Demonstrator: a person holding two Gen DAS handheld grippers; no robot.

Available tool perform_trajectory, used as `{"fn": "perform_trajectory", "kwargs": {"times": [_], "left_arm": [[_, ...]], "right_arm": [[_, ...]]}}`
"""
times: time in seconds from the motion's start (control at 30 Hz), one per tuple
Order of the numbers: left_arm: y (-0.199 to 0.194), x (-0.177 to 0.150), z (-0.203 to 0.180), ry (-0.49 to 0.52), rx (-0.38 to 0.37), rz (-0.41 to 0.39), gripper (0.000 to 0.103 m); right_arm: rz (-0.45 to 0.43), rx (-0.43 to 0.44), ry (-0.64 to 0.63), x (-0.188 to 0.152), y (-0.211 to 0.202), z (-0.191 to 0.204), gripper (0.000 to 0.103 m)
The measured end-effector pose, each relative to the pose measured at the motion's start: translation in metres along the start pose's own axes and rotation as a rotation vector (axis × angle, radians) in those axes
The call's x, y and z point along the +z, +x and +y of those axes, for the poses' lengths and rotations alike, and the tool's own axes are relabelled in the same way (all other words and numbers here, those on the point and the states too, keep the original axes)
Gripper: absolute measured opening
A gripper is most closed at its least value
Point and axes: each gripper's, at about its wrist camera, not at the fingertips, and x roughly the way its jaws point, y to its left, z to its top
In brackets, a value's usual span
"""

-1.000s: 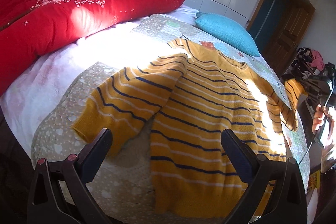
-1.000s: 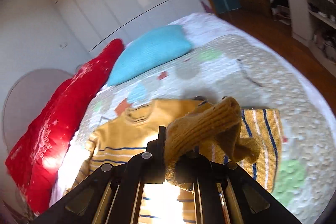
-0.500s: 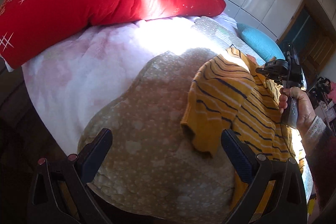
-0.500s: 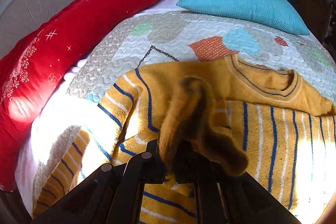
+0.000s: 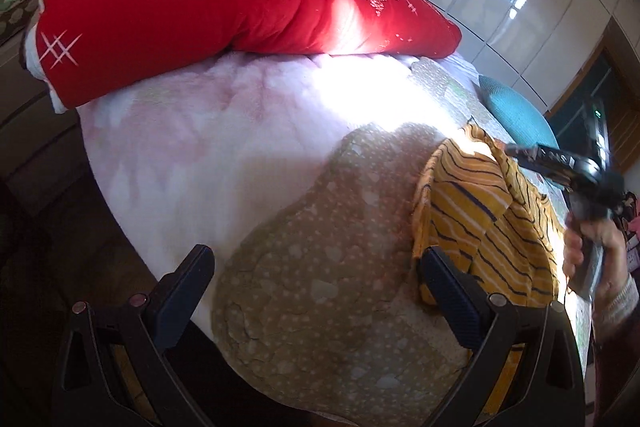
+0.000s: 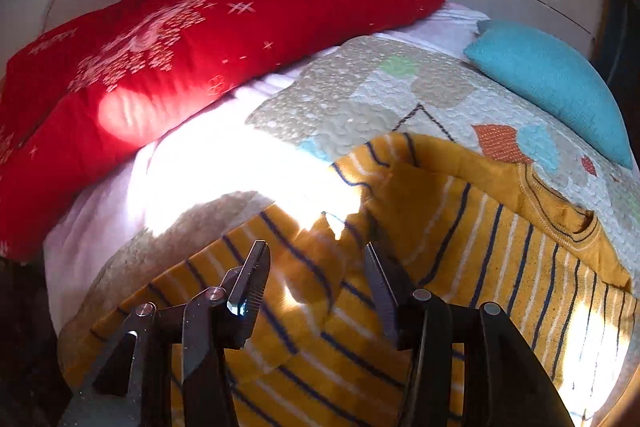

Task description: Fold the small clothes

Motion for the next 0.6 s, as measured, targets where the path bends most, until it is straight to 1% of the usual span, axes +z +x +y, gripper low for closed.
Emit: {"fn": "perform_trajectory", "kwargs": {"times": [0.17, 0.23, 0.27, 0.33, 0.37, 0.4, 0.43, 0.47, 0.5, 0.53, 0.57, 0.6], "left_arm": [[-0.012, 0.006, 0.027, -0.067, 0.048, -0.038, 0.103], [-0.018, 0.007, 0.036, -0.093, 0.053, -0.048, 0.103], [-0.022, 0.007, 0.039, -0.102, 0.059, -0.055, 0.103], [-0.03, 0.006, 0.047, -0.115, 0.075, -0.07, 0.103], [-0.033, 0.006, 0.05, -0.122, 0.079, -0.075, 0.103], [-0.035, 0.006, 0.053, -0.128, 0.082, -0.079, 0.103], [-0.037, 0.005, 0.056, -0.133, 0.085, -0.083, 0.103], [-0.038, 0.005, 0.058, -0.137, 0.088, -0.086, 0.103], [-0.039, 0.005, 0.059, -0.14, 0.091, -0.088, 0.103], [-0.04, 0.005, 0.06, -0.143, 0.095, -0.09, 0.103], [-0.039, 0.005, 0.06, -0.145, 0.096, -0.09, 0.103], [-0.039, 0.005, 0.06, -0.148, 0.095, -0.09, 0.103]], "right_arm": [[0.032, 0.253, -0.187, -0.051, -0.032, 0.084, 0.07], [0.034, 0.317, -0.257, -0.07, -0.035, 0.116, 0.074], [0.032, 0.332, -0.296, -0.079, -0.034, 0.131, 0.075], [0.038, 0.327, -0.383, -0.097, -0.027, 0.16, 0.077], [0.047, 0.306, -0.429, -0.105, -0.021, 0.172, 0.077], [0.051, 0.268, -0.474, -0.113, -0.014, 0.182, 0.077], [0.049, 0.198, -0.516, -0.119, -0.006, 0.19, 0.072], [0.056, 0.132, -0.545, -0.123, 0.004, 0.194, 0.058], [0.075, 0.128, -0.538, -0.123, 0.012, 0.194, 0.032], [0.083, 0.162, -0.485, -0.117, 0.015, 0.19, 0.022], [0.078, 0.17, -0.431, -0.108, 0.015, 0.184, 0.014], [0.072, 0.181, -0.391, -0.097, 0.014, 0.181, 0.012]]}}
